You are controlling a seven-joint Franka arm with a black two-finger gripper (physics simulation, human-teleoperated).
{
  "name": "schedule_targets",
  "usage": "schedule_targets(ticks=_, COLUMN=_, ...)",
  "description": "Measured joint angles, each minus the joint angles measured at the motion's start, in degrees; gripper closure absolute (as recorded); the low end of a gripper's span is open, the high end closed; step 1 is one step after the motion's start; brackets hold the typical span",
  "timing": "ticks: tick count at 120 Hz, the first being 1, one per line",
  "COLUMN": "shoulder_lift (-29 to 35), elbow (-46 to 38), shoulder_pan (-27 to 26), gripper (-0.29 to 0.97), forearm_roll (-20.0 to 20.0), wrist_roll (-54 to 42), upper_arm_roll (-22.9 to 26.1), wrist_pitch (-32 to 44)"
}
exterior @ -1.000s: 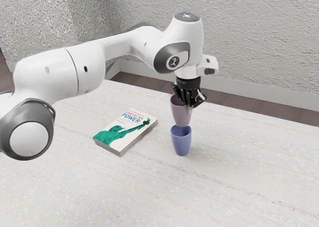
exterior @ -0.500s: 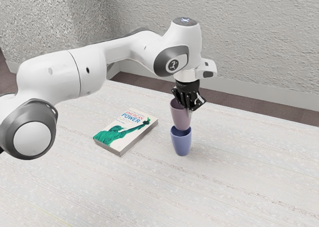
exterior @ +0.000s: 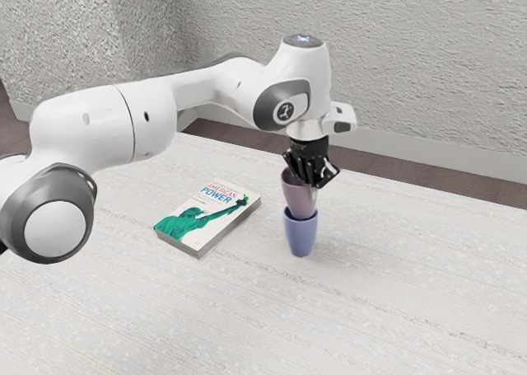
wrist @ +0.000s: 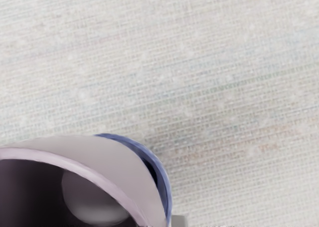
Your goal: Place the left cup onto the right cup
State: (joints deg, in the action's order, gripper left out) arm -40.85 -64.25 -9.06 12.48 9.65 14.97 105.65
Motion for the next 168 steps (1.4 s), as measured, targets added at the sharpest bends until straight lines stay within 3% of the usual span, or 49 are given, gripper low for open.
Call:
schedule_targets(ticks=121, shoulder_lift=-0.26, elbow=-3.10, shoulder_pan=0.93, gripper=0.78, forearm_roll=-2.57, wrist_roll=0.07, upper_arm_roll=-0.26, wrist_pitch=2.12)
schedule_targets(ticks=168, shoulder_lift=1.03, elbow=-3.05, shoulder_pan=0.47, gripper=0.30, forearm_roll=-3.46, wrist_roll=-0.06, upper_arm_roll=-0.21, wrist_pitch=0.85)
